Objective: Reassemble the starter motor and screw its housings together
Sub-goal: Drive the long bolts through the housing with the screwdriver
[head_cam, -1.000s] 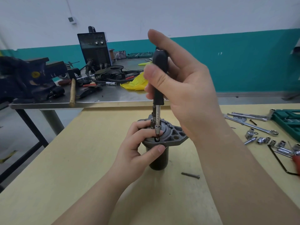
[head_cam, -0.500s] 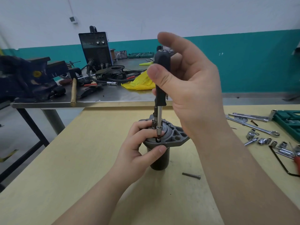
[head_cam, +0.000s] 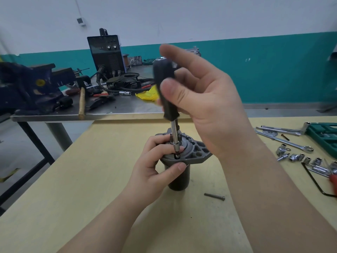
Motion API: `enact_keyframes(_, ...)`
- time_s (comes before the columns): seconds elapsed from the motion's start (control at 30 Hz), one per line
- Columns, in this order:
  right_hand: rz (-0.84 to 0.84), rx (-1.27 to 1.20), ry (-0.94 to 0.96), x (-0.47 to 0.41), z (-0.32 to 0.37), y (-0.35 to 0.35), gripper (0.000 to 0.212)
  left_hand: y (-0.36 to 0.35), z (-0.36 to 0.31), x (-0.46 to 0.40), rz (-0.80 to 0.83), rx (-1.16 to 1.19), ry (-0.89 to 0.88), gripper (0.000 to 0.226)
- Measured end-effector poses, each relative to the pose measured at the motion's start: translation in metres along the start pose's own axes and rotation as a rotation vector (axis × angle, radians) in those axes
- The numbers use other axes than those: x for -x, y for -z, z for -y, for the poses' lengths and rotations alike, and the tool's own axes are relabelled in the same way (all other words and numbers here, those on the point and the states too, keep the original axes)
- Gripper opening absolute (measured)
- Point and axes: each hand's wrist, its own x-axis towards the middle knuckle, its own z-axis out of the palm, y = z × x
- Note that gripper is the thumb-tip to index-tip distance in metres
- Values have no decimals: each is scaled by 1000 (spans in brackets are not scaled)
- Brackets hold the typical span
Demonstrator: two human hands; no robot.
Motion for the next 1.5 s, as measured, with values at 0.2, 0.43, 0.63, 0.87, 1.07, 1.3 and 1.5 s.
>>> enact_keyframes(0.2, -268, 353, 220, -1, -5, -11, 34, -1, 0, -1, -7, 21, 1, 28)
enact_keyframes(0.43, -140, -67, 33, -1, 0, -5, 24, 0, 2, 0, -2, 15, -2, 30)
enact_keyframes(0.63, -130, -44, 58, 1, -1, -4, 27, 0, 2, 0, -7, 13, 10, 31)
enact_keyframes(0.87, -291, 197, 190, -1, -6, -15, 25, -1, 1, 0, -14, 21, 20, 29)
enact_keyframes(1.07, 16, -87, -6, 0, -1, -1, 32, -1, -1, -1, -11, 2, -7, 29)
enact_keyframes(1.3, -273, 300, 224, -1, -10, -9, 39, -2, 0, -1, -14, 25, 8, 27)
enact_keyframes(1.5, -241, 184, 197, -4, -13, -10, 28, -1, 1, -1, -13, 37, 17, 28)
